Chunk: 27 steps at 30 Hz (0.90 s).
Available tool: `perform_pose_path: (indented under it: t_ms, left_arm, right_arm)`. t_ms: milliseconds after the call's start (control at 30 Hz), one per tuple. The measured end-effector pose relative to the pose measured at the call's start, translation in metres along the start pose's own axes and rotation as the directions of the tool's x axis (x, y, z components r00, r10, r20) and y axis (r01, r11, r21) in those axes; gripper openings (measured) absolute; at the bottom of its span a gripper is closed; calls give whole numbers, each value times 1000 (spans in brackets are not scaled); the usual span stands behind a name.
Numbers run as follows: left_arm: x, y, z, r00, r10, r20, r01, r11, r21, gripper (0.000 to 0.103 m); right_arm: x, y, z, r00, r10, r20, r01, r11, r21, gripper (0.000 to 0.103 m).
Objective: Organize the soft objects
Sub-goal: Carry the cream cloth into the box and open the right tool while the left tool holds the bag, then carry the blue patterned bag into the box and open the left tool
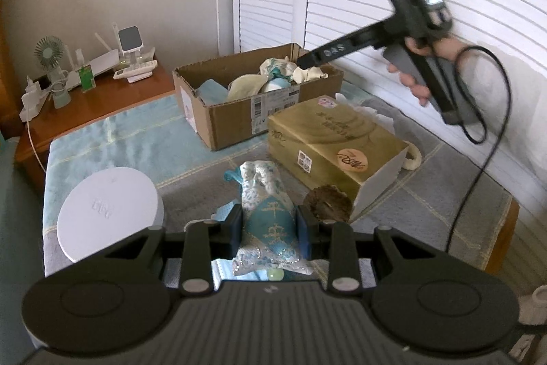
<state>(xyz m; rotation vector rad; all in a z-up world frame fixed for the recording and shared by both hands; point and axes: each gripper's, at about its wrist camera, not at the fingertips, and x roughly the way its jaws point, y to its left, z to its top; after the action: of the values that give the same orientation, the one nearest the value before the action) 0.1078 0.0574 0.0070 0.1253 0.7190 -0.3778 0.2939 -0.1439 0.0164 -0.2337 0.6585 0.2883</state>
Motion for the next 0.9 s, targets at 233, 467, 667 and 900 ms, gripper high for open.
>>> perform_pose_path:
  t_ms: [233,467,667,900]
  left_arm:
    - [1,-1,6,1000,2,-17,-2,1000,4,31]
    - [3,-3,27,1000,-3,-31,3,1000,7,31]
    - [12,-6,61,1000,-10,-27,11,999,30,31]
    - [46,-6,117,1000,-2,-26,3,999,48,31]
  right_arm:
    - [-47,2,-27,1000,12,0,-12,998,60,103]
    - [-90,8,-53,1000,7,-25,-5,997,78,103]
    - [-115,11,-75,1000,-2,-27,4,995,97,103]
    - [-133,12,-91,1000,3,-9,-2,994,108,103]
